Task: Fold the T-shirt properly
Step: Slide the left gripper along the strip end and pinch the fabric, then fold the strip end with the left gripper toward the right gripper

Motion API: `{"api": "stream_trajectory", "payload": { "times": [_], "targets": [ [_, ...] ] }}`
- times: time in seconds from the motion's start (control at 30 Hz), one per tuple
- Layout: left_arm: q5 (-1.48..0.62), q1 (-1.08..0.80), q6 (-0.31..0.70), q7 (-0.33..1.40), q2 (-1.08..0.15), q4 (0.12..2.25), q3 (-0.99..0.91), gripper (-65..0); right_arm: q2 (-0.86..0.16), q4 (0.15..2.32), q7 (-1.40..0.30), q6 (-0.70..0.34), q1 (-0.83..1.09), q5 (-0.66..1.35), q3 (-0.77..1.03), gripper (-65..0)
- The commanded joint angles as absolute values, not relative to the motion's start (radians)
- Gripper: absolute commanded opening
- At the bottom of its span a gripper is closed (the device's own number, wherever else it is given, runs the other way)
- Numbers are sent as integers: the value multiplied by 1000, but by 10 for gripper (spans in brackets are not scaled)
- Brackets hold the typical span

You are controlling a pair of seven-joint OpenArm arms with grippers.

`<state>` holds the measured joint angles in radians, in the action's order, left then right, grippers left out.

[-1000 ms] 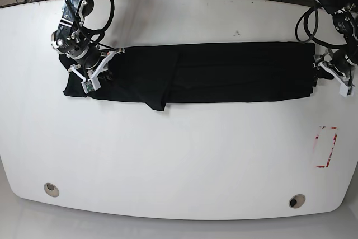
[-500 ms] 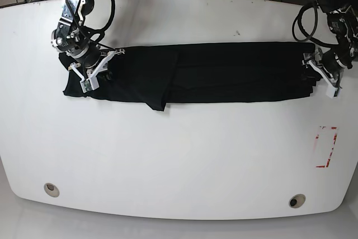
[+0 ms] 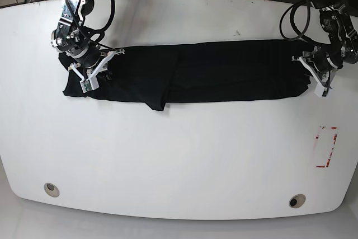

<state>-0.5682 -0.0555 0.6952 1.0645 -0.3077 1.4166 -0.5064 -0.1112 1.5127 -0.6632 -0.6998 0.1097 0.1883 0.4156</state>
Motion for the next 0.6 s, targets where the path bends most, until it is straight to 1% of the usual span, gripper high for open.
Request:
{"api": "stream_trajectory", "payload": {
  "times": [0.0,0.13,0.27,0.4,0.57],
  "targets": [
    [-590,-70,698,1058,-331,1566,-510,-614,-122,1523,-680,-698,107,182,420,-609],
    [-590,-101,698,1115,-328,1733,-503,-611,-122,1523,-680,-698,107,185,420,-609],
    [-591,-105,698,1193,-286,1873,-456,-608,-122,1523,-680,-698,107,185,420,-609],
    [-595,-94,698,1216,-265,1940,-372,-608,-122,1523,-680,-698,107,185,420,-609],
    [-644,-41,698,1218,-262,1949,-211,-608,-120,1523,-680,-698,107,185,420,-609]
  ]
}}
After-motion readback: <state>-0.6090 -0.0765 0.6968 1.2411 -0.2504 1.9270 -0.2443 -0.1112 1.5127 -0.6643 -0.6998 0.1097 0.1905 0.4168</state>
